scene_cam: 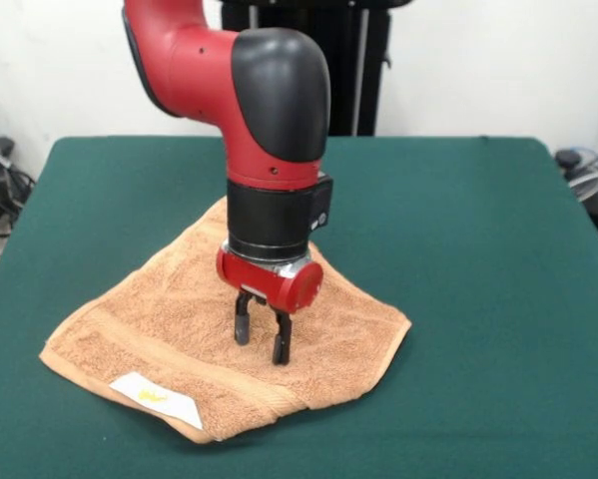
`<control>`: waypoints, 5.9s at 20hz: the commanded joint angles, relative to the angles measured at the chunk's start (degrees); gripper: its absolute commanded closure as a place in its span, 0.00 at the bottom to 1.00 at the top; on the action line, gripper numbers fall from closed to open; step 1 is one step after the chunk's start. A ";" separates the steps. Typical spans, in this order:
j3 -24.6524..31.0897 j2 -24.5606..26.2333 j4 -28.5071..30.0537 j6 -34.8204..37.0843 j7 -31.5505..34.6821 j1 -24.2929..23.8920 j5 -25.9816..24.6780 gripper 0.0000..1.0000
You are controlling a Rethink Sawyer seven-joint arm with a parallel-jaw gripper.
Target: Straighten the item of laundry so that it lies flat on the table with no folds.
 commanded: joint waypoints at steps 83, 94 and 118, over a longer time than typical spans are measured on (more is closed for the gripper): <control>-16.76 14.72 -30.36 29.02 13.89 19.58 16.14 1.00; -13.55 16.75 -26.36 31.87 11.45 16.62 13.94 1.00; -0.70 9.87 3.29 9.23 16.72 8.04 17.14 1.00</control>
